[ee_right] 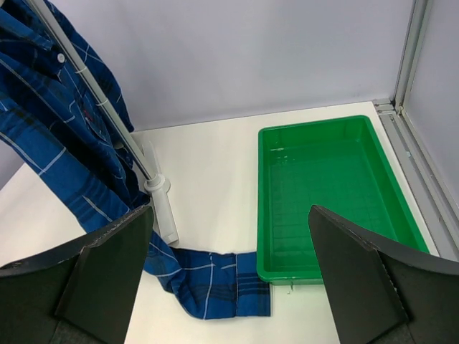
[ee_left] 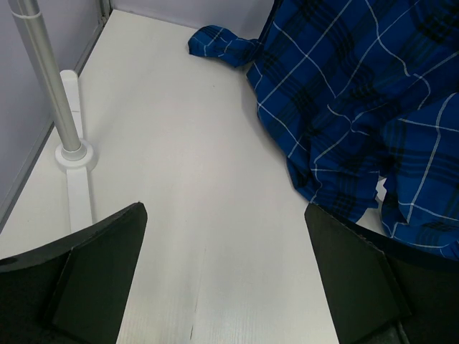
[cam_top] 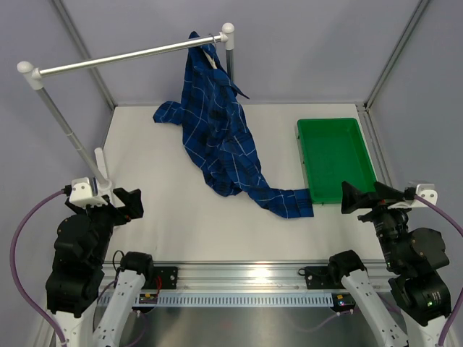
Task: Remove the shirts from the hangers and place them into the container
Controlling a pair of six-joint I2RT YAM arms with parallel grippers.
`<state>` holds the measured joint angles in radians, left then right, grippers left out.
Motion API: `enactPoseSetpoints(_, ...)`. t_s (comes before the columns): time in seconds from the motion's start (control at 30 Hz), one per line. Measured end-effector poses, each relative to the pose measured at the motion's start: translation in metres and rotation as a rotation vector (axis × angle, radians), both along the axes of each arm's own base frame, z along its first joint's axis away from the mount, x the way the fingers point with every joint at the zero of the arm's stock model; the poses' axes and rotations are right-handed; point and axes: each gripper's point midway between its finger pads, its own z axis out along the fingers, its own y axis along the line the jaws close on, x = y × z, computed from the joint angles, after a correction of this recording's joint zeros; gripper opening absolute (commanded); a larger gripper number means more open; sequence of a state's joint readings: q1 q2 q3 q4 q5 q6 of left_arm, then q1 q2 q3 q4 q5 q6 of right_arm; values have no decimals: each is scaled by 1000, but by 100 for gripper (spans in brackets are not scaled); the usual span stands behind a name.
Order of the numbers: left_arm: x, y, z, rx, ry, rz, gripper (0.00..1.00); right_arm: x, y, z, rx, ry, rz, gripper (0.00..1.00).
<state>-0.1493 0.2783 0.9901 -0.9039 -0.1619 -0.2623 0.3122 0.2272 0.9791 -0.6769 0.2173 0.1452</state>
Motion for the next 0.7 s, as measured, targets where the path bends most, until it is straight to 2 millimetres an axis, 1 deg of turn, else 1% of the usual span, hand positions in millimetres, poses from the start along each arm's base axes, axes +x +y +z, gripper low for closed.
enactPoseSetpoints(0.37,0,0,0,0,0,-1,99,3,1,-4,8,7,1,99)
enactPoseSetpoints(0.5,3,-2,-2,-4,0,-10,99,5,2,-3,24,33,-3,99)
enactPoseSetpoints(0.57,6,-6,-3,-13,-2,-23,99,10,6,1,21,67,6,99)
enactPoseSetpoints(0.63,10,-10,-4,-22,-4,-40,99,19,13,9,15,100,31,99)
enactPoseSetpoints(0.7,15,-14,-6,-32,-3,-55,99,30,22,12,4,144,58,99)
